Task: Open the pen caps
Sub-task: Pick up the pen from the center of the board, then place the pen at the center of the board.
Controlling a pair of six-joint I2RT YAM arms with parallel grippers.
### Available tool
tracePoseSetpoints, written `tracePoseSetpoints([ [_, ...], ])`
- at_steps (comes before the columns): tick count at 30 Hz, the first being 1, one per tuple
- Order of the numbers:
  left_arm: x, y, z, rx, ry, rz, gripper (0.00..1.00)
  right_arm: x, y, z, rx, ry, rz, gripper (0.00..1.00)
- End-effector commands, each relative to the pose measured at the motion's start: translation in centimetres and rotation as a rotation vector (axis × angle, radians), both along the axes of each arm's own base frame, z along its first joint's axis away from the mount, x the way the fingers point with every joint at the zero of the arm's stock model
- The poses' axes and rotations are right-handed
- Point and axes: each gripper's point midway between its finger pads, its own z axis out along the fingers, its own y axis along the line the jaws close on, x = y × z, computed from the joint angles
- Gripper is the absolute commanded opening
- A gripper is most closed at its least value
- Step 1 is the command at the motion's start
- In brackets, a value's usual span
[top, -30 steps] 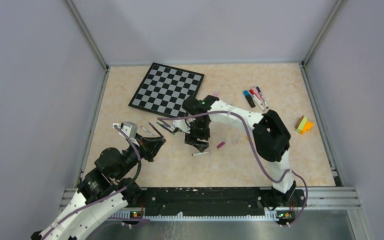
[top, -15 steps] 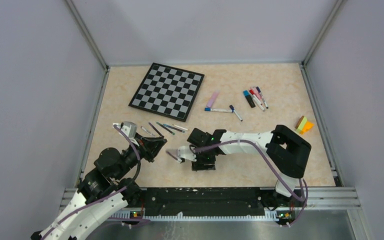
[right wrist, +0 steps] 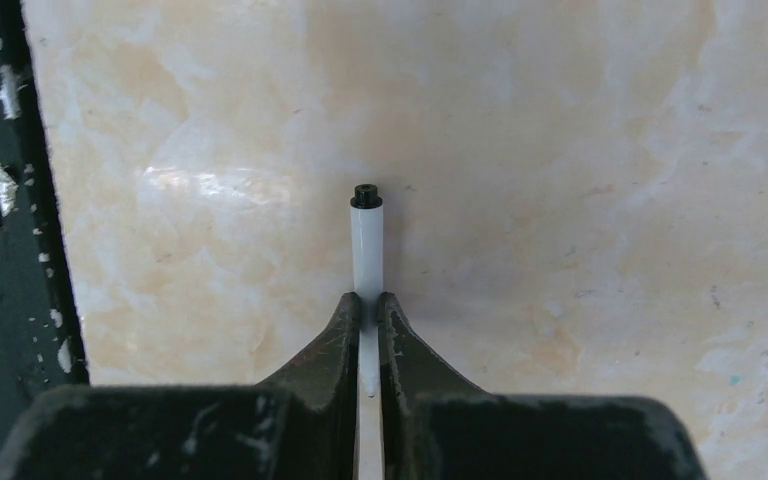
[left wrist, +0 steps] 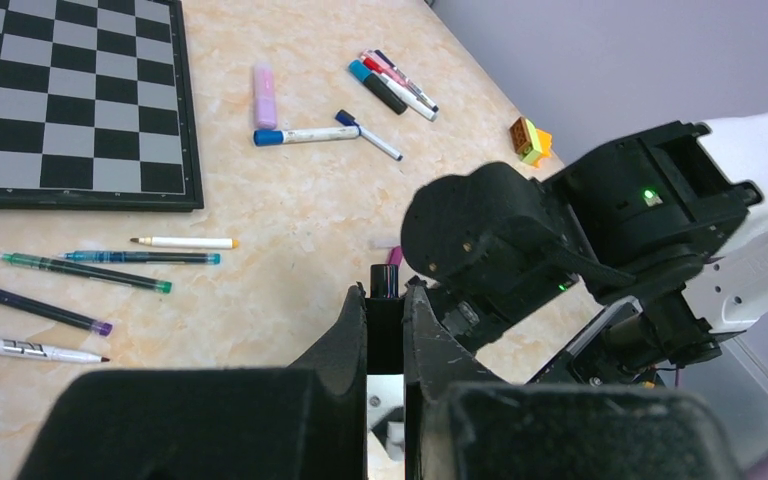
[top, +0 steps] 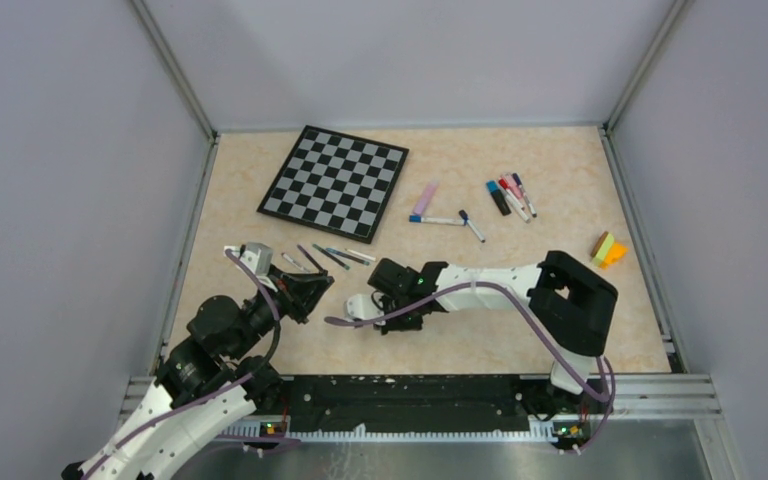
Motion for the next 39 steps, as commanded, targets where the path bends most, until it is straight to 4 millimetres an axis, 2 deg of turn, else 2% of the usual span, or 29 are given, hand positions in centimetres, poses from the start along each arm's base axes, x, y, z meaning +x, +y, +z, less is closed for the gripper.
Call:
tracePoseSetpoints([
  [1,0.0,-0.1,2.2,-0.058,-0.052,-0.004,0.00,4.2,1.4,2.1,0.071,0.016,-0.105,0.00],
  [6,0.3,-0.3,1.9,-0.059,-0.058,-0.002,0.00,9.6,2.0,6.6,0.215,0.032,-0.229,0.00],
  [8,0.4,-0.3,1.9,-0.056,-0.061,0.001,0.00,11.1,2.4,7.4,0.244,0.050,-0.265,0.00],
  [11,0.6,-0.4,1.7,-0.053,-0.061,0.005,0.00,13.2,3.0,7.8,0.266,0.060,-0.313,0.00],
  [21,0.8,-1.3,0.5,-0.068,-0.030,-0.018,0.00,18.1,5.8,6.3,0.233,0.014,-0.410,0.00],
  [27,0.9,-1.7,0.3,-0.087,-0.028,-0.028,0.00,19.0,6.6,4.8,0.210,0.027,-0.436,0.02],
  [33,0.8,-1.9,0.4,-0.092,-0.025,-0.042,0.00,19.0,6.8,3.7,0.194,0.050,-0.451,0.15],
  [37,0.5,-2.2,0.7,-0.110,-0.020,-0.057,0.00,19.0,7.0,4.5,0.203,0.059,-0.462,0.30],
  [39,0.5,-2.2,0.9,-0.119,-0.019,-0.059,0.00,19.0,7.0,5.4,0.214,0.053,-0.464,0.33],
])
